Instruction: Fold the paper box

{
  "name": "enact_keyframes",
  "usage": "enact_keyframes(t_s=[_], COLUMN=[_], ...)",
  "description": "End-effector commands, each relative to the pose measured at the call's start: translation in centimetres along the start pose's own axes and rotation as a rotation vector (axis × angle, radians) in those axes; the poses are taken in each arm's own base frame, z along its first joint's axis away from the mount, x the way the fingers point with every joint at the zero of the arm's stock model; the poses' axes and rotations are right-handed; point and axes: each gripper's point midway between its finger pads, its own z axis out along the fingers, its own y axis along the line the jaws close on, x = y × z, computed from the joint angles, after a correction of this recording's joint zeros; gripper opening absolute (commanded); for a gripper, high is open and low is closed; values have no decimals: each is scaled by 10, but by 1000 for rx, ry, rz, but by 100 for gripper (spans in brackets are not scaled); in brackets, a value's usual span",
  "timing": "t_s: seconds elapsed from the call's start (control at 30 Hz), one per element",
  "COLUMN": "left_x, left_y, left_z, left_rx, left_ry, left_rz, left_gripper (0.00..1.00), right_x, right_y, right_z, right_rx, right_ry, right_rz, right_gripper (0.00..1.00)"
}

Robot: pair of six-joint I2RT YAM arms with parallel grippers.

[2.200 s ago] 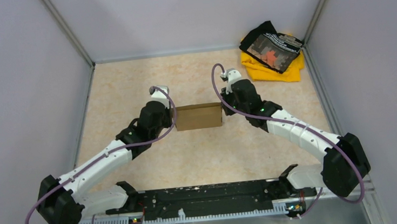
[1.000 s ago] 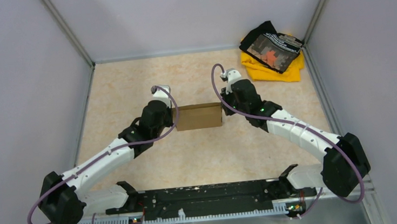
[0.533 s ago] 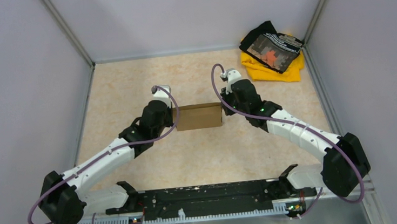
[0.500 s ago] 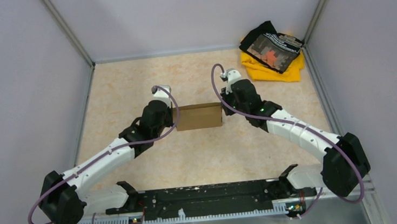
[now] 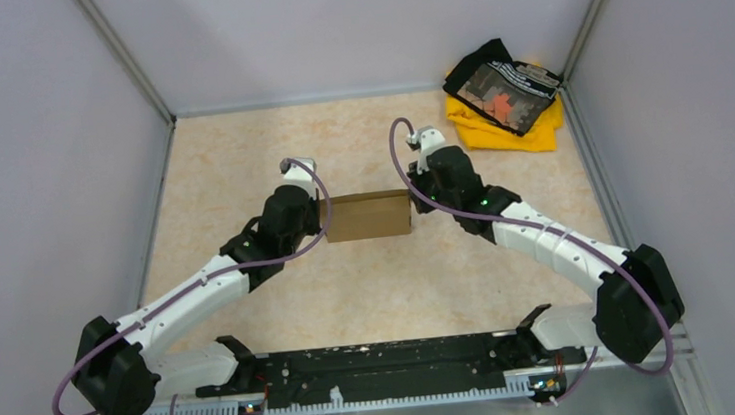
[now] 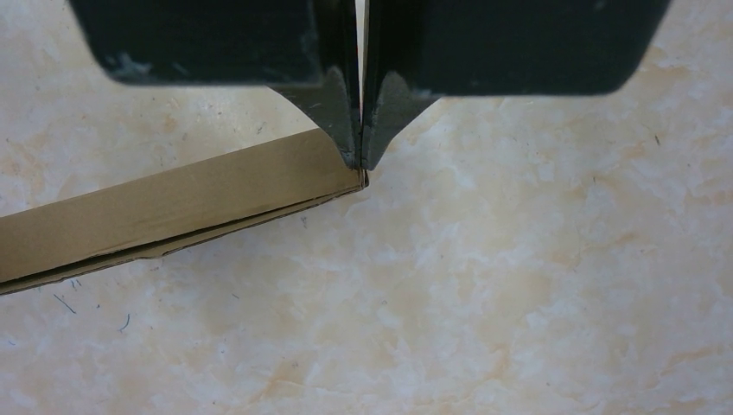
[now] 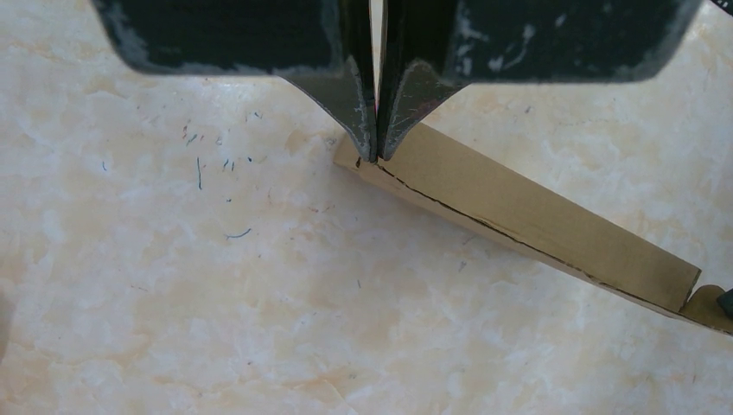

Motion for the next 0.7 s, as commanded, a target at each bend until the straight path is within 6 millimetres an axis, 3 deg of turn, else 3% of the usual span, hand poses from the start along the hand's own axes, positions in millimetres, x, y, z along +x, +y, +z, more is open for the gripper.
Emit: enact_keyframes(t_s=[0.0, 0.67], left_x=[-11, -7], left_y=[-7, -13], left_z=[0, 4], left_rx=[29, 39], left_ry=[-20, 9], left_rz=[-20, -51], left_gripper=[4, 4], right_x=[-11, -11], right_y=[13, 20], right_z=[1, 2], right_rx=[-39, -40], right_ry=[-6, 19], right_rz=[-9, 39], right_gripper=[0, 0])
